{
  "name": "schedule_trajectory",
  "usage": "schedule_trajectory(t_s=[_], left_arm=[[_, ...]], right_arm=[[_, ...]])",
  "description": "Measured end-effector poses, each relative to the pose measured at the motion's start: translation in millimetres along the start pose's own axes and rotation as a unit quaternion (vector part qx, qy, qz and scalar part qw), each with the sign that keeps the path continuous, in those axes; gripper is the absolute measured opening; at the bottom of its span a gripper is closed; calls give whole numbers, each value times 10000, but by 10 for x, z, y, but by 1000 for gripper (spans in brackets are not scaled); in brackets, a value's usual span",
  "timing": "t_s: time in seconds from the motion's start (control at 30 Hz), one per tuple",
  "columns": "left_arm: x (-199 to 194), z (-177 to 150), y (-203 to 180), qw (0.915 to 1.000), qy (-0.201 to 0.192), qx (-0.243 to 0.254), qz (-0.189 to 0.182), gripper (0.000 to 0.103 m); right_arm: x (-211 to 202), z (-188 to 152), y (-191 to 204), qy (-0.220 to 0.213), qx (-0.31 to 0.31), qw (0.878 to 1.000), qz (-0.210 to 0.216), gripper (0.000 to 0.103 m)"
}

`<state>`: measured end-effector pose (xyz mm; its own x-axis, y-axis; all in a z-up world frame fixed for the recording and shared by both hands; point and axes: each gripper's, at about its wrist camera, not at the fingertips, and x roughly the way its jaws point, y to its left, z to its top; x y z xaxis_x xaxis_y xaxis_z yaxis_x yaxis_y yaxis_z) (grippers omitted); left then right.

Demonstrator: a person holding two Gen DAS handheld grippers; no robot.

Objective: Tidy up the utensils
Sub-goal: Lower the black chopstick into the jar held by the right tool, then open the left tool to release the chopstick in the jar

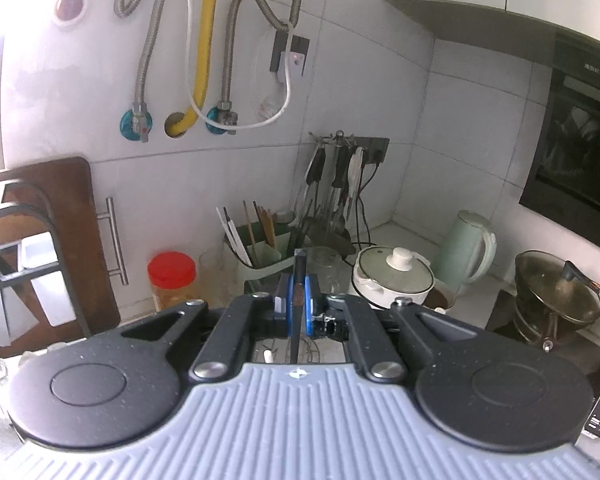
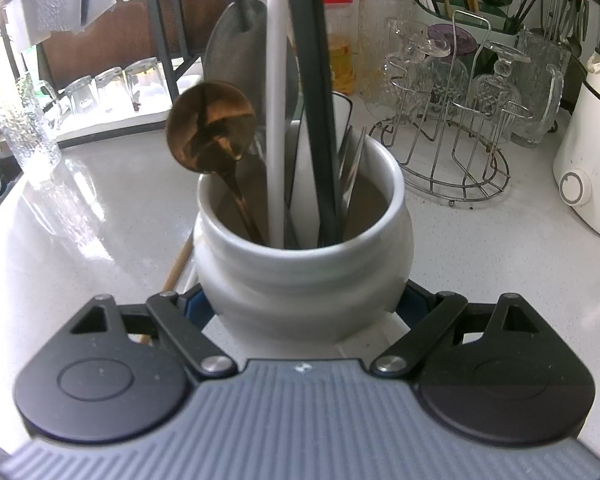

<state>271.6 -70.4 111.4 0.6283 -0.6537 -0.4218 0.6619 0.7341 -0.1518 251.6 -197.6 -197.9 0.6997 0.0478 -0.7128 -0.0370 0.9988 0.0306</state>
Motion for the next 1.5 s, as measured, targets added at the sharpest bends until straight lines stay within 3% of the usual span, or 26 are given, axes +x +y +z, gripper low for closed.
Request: schedule_trajectory(t_s=[0.57, 0.77, 1.07, 1.27, 1.5], left_arm=[[625, -411, 247, 9916, 1107, -652, -116, 6], [840, -461, 240, 9815, 1811, -526, -338, 6], [1158, -454, 233, 9551, 2850, -498, -639, 6], [1290, -491, 227, 9417, 3252, -520, -684, 6], [1352, -538, 255, 9387, 3320, -634, -682, 7]], right_arm=[[1, 10, 24, -6, -1, 10000, -16, 92], [-2, 4, 30, -28, 14, 10000, -30, 92], [-4, -3, 30, -33, 18, 10000, -36, 92], [-4, -8, 26, -39, 0, 10000, -27, 92], [-5, -12, 20, -46, -4, 10000, -18, 92]])
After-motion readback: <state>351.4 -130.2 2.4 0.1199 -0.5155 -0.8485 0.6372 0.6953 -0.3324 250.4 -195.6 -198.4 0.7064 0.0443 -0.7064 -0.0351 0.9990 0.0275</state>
